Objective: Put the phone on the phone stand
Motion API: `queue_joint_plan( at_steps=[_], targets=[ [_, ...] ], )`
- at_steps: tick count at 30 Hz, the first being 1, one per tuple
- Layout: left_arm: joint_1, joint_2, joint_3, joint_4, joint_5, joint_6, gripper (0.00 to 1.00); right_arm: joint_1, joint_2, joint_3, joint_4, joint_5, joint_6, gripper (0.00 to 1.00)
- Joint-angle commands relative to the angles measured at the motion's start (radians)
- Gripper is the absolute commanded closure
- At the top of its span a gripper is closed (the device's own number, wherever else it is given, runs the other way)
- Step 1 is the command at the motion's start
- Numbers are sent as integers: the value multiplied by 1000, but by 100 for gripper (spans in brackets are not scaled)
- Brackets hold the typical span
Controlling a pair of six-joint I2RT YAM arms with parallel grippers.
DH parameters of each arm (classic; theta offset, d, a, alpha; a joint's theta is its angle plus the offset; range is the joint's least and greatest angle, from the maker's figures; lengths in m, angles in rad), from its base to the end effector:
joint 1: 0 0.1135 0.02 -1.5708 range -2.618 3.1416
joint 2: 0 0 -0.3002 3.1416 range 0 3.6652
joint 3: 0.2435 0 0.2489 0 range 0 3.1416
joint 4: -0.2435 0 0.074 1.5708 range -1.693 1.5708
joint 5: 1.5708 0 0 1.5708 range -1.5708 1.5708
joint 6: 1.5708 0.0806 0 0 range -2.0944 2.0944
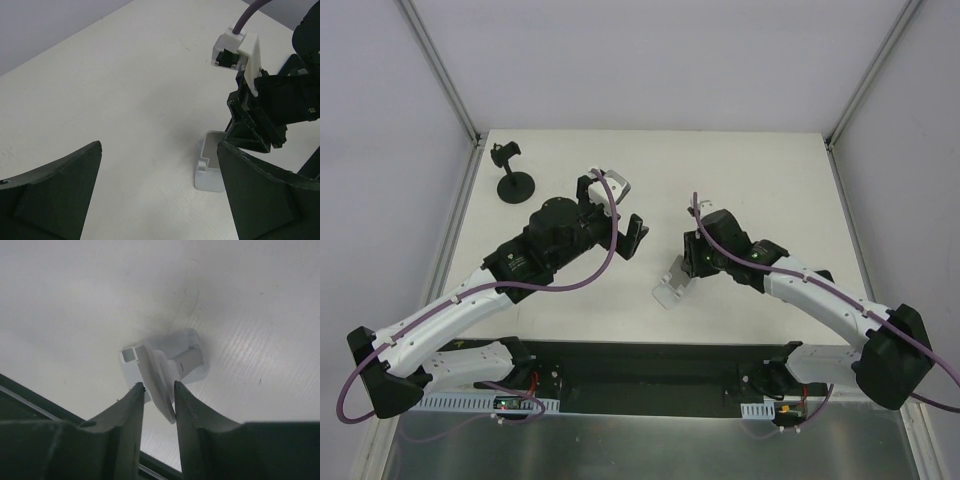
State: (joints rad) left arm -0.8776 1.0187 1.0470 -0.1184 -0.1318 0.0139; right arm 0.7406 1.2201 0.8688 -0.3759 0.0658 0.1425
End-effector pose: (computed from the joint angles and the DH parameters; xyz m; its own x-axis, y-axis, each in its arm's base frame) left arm 0.1715 -0.1898 0.4221 -0.0480 0.0794 -0.9957 0.6796 0.7331 0.0257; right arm 0.2100 0.1848 0.2660 -0.5761 -0.3347 -0.7457 -0.5609 0.8255 0.0628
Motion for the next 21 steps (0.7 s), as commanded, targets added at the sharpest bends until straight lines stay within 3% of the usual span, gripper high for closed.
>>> queue_joint_plan(
  at_steps=[1,6,11,21],
  targets=[
    [-6,-12,-4,11,9,-12,2,-7,30,12,77,-152,-113,71],
    [-6,-8,-2,11,11,-11,3,-26,65,25,66,-202,-135,98],
    [-4,-3,-1,11,23,-11,3,-70,32,36,31,-126,-234,100],
    [-6,-29,1,13,87,-58,3,-634,15,175,64,-314,-487,100]
  ],
)
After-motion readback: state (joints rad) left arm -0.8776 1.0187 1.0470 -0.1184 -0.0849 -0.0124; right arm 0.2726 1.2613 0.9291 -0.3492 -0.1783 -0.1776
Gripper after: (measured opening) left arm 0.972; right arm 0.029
